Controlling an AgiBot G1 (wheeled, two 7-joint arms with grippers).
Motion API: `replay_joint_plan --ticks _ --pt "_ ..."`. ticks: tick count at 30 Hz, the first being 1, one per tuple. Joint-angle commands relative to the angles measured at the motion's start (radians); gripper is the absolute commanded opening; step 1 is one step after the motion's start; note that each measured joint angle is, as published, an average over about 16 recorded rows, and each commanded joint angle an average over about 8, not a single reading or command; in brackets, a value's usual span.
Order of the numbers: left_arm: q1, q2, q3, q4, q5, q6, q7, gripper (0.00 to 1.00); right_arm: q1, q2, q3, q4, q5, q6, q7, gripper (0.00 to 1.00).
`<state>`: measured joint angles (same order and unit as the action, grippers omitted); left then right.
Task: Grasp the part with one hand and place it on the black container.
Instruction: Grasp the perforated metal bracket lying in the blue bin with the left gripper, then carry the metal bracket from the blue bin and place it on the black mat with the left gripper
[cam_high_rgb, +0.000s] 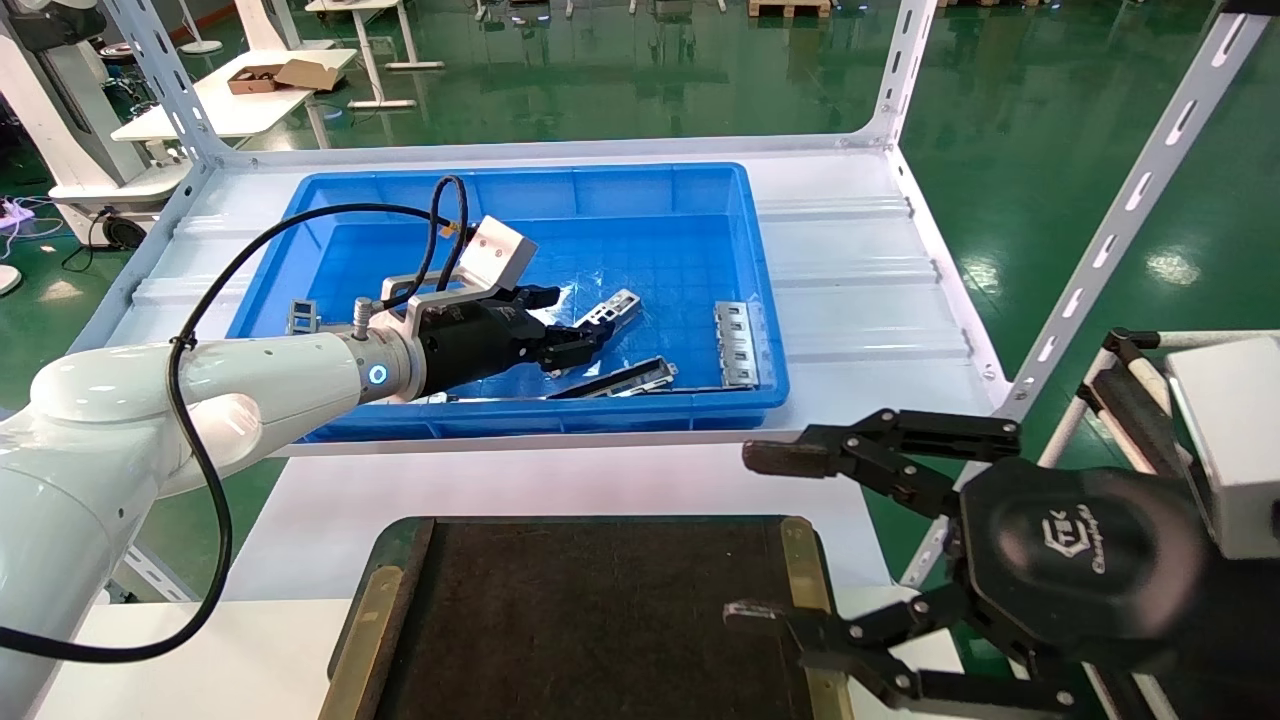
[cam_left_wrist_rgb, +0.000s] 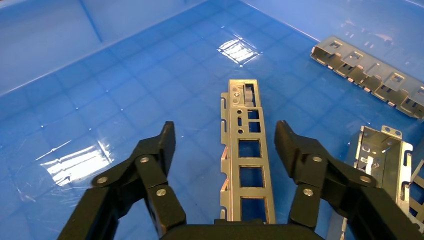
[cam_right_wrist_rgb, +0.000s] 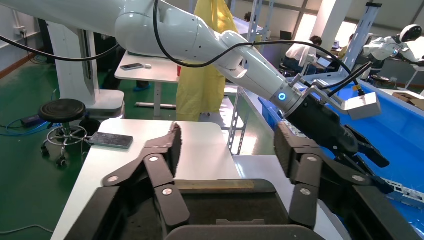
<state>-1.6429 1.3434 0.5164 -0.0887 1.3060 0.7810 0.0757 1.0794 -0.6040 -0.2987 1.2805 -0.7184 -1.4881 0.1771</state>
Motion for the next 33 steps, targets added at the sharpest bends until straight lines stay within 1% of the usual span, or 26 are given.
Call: replay_joint_plan --ticks 1,25,33 --pt "0.0 0.0 0.001 0.0 -0.001 0.001 0.0 0.0 0.0 0.0 0.0 0.0 0.0 0.0 0.0 0.0" --pt "0.011 -0.001 0.013 0.005 -0.014 -0.003 -0.015 0.0 0.0 0.001 -0.001 0.0 0.001 0.001 -0.001 0.0" --pt "0.004 -0.012 0.0 -0.005 -0.04 0.03 -0.018 0.0 0.0 0.001 -0.002 0.0 0.001 0.001 -0.001 0.0"
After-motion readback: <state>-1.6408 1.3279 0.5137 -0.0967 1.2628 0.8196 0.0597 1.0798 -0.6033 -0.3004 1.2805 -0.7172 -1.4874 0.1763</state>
